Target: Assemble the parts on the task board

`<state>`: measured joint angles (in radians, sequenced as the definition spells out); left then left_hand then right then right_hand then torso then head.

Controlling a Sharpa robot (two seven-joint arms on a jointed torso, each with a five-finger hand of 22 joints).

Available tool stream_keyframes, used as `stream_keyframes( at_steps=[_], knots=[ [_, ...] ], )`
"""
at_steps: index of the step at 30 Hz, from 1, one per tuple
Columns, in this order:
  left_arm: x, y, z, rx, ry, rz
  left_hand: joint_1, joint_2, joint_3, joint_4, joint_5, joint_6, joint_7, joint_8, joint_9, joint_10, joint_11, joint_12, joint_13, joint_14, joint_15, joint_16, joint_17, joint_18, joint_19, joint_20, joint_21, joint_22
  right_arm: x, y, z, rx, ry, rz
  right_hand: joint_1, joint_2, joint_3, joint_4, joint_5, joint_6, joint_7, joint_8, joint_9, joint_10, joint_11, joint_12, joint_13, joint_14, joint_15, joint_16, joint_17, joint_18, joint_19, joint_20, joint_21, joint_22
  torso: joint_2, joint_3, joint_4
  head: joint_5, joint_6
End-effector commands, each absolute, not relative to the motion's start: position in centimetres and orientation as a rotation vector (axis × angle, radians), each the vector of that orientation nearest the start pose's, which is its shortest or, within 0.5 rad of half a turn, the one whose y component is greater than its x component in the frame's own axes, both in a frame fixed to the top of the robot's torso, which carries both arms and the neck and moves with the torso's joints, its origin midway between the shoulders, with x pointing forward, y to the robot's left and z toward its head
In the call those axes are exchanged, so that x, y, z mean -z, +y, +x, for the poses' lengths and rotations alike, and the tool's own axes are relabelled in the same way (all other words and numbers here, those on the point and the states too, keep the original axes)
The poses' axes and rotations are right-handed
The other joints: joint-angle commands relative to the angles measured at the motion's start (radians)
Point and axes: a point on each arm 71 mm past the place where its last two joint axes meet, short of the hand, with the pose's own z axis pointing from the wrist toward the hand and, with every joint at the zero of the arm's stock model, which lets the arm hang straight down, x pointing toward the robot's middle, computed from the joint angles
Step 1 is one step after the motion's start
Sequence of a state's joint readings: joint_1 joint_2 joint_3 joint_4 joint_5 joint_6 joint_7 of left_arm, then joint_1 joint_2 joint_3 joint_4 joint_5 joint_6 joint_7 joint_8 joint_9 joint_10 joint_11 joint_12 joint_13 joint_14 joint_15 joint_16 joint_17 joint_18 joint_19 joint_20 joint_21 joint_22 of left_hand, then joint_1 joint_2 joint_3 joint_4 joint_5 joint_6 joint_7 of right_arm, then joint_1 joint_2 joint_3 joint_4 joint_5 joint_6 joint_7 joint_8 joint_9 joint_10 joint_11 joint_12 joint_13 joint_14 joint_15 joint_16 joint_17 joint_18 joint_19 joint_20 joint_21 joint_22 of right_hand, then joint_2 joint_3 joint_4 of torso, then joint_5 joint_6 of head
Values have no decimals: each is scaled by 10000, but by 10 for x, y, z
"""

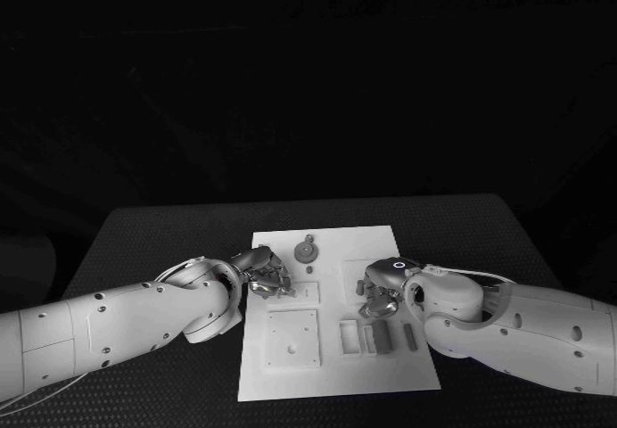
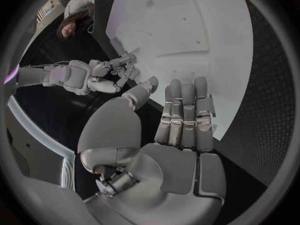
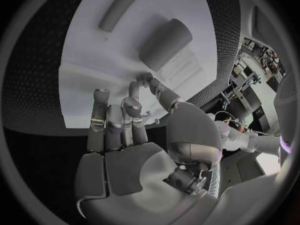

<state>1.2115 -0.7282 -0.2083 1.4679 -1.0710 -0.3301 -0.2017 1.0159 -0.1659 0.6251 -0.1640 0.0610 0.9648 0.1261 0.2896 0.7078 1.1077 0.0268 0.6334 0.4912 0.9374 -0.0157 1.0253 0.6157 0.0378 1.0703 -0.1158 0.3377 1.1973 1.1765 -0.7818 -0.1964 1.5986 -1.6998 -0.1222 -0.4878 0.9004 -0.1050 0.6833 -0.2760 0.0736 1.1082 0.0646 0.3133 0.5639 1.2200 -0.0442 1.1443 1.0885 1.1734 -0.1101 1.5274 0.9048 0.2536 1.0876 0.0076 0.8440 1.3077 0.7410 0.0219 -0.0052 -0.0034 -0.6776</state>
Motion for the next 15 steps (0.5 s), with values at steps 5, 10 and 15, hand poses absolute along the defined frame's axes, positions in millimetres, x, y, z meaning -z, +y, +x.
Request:
stream_keyframes(
  at_steps=[5, 10, 15],
  knots=[
    [250, 169, 473, 7215, 19595, -1841, -19, -9, -12, 38, -61, -61, 12, 53, -10, -73, 14, -51, -12, -41, 60, -53, -15, 118, -9, 72, -38, 17, 251, -167, 443, -2856, 18862, -3482, 15, 25, 69, -22, 66, 81, -20, 0, 10, 79, -22, -42, -10, 93, -15, -69, 18, 82, 76, 16, -56, 152, 3, -5, -5, 19, 1],
    [250, 169, 473, 7238, 19556, -1844, -21, -11, -15, 40, -62, -63, 14, 52, -11, -74, 15, -52, -13, -42, 61, -54, -16, 117, -10, 73, -40, 18, 249, -169, 442, -3245, 18801, -3160, 30, 27, 78, -32, 64, 85, -23, 0, 9, 83, -24, -41, -10, 102, -16, -68, 27, 82, 81, 13, -57, 152, 4, -5, -4, 13, 9],
    [250, 171, 473, 7395, 19586, -2305, -28, -9, -19, 49, -61, -72, 18, 49, -14, -78, 18, -54, -14, -46, 63, -56, -17, 115, -12, 76, -45, 19, 245, -171, 441, -4119, 18831, -2214, 36, 15, 86, -39, 61, 64, -17, -13, 3, 77, -20, -52, -16, 3, -19, -94, -141, 82, 76, 15, -69, 149, -1, -10, -8, 26, 8]
  ],
)
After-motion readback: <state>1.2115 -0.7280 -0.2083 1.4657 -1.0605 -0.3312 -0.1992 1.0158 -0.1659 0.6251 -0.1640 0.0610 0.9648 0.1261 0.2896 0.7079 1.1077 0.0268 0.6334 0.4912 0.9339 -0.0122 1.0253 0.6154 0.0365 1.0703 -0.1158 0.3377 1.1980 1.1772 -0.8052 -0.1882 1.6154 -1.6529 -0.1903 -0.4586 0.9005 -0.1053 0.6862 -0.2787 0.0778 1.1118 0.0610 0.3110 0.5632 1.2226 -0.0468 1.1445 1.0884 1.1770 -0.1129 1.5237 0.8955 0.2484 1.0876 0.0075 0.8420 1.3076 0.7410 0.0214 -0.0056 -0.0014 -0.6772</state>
